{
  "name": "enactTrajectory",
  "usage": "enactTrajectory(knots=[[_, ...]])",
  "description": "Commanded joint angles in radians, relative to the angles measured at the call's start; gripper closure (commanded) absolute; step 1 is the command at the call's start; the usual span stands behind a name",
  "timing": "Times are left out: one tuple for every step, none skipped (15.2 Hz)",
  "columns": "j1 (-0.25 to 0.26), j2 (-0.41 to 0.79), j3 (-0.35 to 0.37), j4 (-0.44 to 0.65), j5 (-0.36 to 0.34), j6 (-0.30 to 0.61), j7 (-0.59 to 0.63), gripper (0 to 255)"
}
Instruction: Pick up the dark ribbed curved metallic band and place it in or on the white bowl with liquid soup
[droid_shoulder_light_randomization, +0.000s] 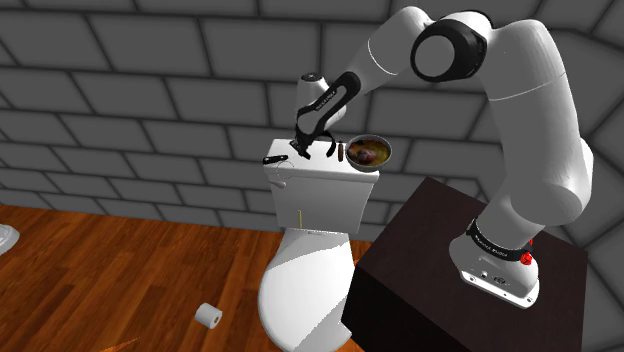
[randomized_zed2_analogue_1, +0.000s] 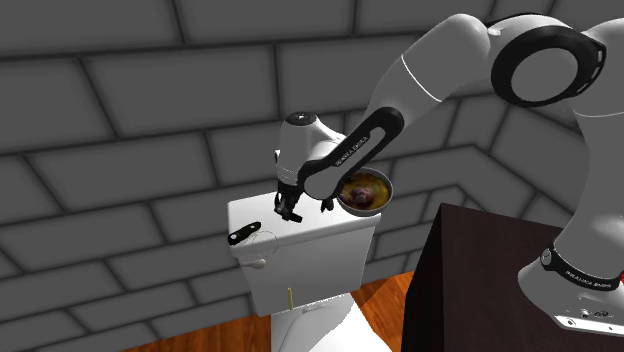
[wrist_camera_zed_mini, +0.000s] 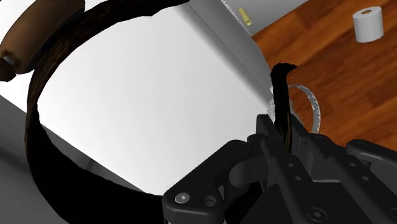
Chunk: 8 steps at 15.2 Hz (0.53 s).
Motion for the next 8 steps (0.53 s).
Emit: enactTrajectory(knots=[[-0.001,-0.021,0.001,-0.007,0.000,-0.015,-0.001,255],[-0.001,-0.031,0.001,-0.009,0.001,-0.023,-0.002,255],[-0.001,-0.042,0.001,-0.011,0.001,-0.032,-0.002,255],[-0.001,-0.052,0.001,-0.012,0.001,-0.040,-0.003,255],[-0.001,-0.062,0.002,-0.013,0.002,-0.049,-0.003,255],[-0.002,-0.072,0.002,-0.014,0.002,-0.058,-0.004,255],[-0.002,-0.081,0.002,-0.015,0.002,-0.067,-0.004,255],[-0.002,-0.091,0.002,-0.016,0.003,-0.075,-0.005,255]])
